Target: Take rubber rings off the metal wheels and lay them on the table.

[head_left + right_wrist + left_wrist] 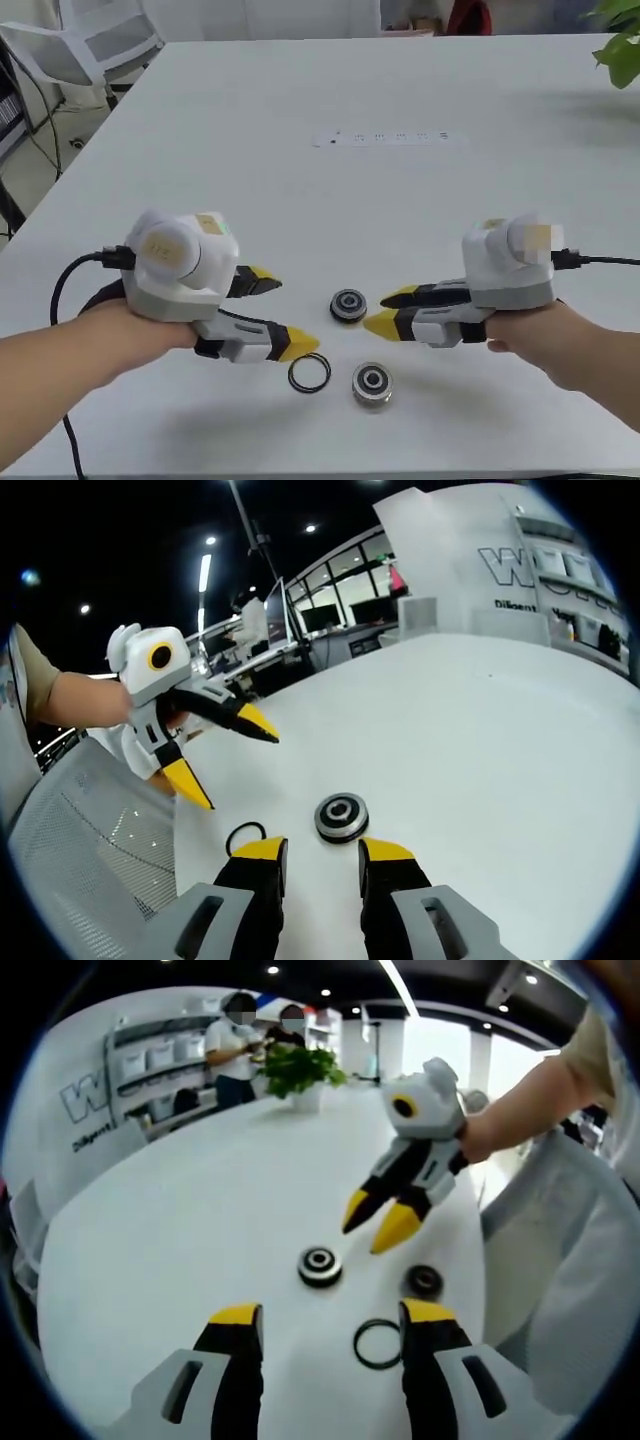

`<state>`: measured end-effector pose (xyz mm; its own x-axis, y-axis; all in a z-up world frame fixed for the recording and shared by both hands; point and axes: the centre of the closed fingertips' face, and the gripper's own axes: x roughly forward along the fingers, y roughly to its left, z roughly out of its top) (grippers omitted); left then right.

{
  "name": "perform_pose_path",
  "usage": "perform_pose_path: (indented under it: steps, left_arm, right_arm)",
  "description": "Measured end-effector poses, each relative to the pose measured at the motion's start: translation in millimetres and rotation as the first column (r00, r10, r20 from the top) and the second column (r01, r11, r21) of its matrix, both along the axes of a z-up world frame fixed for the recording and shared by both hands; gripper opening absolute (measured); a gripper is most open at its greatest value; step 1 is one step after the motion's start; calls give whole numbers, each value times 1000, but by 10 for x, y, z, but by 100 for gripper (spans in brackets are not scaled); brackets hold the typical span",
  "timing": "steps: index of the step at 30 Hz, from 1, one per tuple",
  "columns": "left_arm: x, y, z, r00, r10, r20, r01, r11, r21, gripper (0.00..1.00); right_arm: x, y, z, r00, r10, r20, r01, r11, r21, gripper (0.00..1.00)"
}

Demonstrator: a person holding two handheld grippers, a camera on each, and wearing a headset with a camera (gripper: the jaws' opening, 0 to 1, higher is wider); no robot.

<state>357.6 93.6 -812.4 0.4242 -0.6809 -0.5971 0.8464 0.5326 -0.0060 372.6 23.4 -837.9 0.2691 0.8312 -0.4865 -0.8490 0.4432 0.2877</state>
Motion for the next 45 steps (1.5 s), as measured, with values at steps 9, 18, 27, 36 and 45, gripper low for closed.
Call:
perform_pose_path:
  steps: [9, 18, 27, 36, 45]
  left_arm:
    - [106, -22, -34, 1000, 4, 1, -4, 1000, -4, 54]
    - [188, -73, -94, 1000, 1, -5, -1, 1000, -5, 52]
    - [250, -156, -151, 1000, -9, -12, 9, 1000, -9, 49]
    - [285, -219, -187, 1000, -16, -16, 16, 1000, -8, 46]
    - [312, -301, -228, 999, -32, -19, 32, 999, -3, 43]
  right_arm:
    - [14, 23, -17, 1000, 4, 24, -4, 1000, -12, 27]
    - [42, 46, -69, 999, 9, 36, -8, 1000, -24, 27]
    - [79, 60, -104, 998, 26, 58, -24, 999, -35, 26]
    - [75, 95, -120, 995, 54, 81, -50, 997, -50, 26]
    - [101, 84, -158, 991, 82, 102, -76, 995, -67, 26]
